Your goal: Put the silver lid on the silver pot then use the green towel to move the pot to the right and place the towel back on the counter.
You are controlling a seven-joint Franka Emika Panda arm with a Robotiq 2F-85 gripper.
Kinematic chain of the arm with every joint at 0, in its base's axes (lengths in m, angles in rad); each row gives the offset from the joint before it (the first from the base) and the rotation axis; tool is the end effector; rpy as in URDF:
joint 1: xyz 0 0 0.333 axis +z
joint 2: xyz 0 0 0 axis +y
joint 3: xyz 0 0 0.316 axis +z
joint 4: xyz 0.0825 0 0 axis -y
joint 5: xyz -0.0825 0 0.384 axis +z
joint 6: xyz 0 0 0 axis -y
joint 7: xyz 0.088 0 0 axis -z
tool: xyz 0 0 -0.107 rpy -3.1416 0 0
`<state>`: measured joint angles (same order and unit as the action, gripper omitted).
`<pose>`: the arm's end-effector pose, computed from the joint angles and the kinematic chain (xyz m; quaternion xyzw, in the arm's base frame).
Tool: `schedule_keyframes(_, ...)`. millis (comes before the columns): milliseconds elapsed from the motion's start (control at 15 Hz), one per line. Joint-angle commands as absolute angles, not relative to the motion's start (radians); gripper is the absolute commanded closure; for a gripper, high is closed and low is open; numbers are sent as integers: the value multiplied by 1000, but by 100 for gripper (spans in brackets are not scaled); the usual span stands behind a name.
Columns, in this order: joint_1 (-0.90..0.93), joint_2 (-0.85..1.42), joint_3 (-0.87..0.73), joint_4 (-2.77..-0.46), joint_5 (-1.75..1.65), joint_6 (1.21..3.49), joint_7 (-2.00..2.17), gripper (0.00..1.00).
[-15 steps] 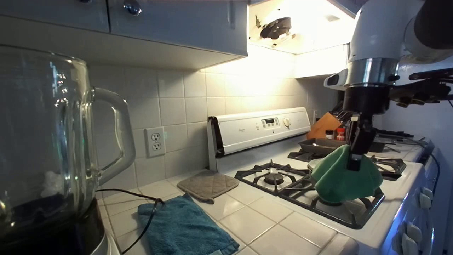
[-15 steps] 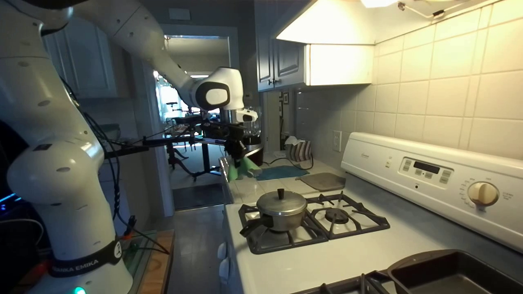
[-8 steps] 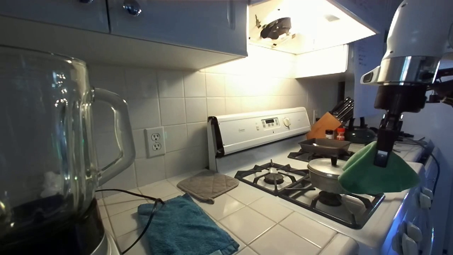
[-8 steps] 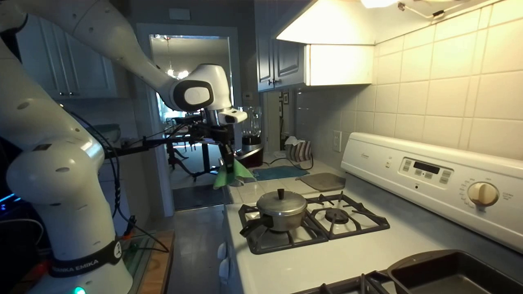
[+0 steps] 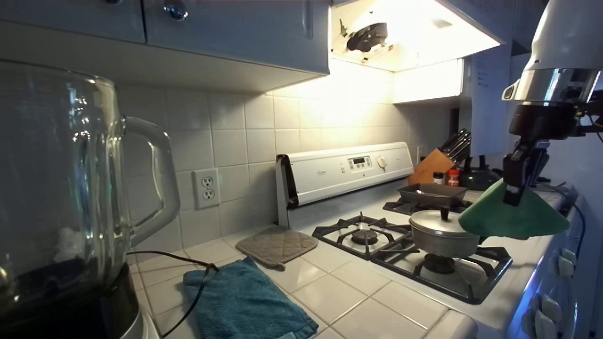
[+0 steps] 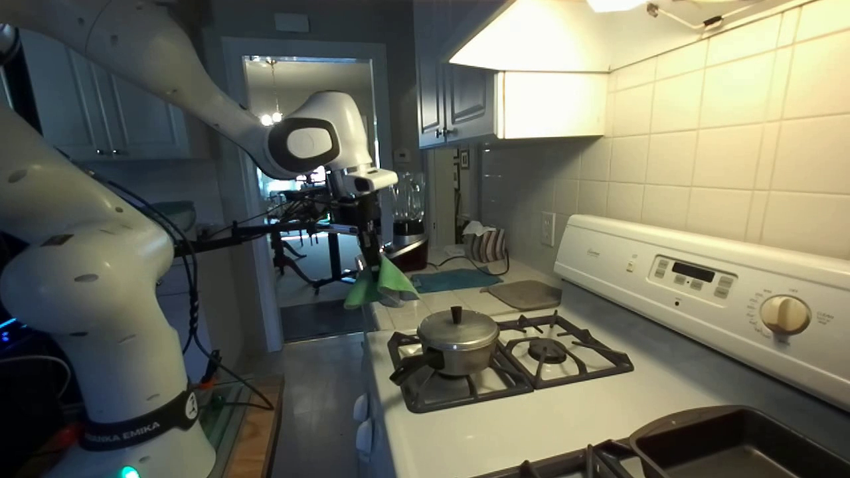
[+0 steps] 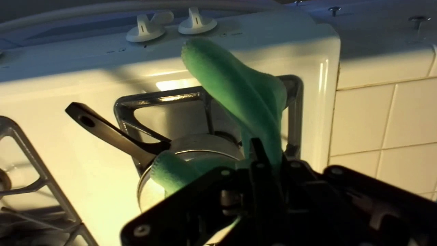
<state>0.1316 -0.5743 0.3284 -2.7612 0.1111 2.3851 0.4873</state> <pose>0.3326 0.1570 0.3908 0.9926 -0.0675 0.1006 0.0028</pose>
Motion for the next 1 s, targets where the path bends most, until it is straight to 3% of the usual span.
schedule_keyframes(0, 78, -605, 339, -2760, 58, 2347, 558, 99)
schedule_keyframes(933, -57, -592, 293, -2758, 26, 2371, 663, 99)
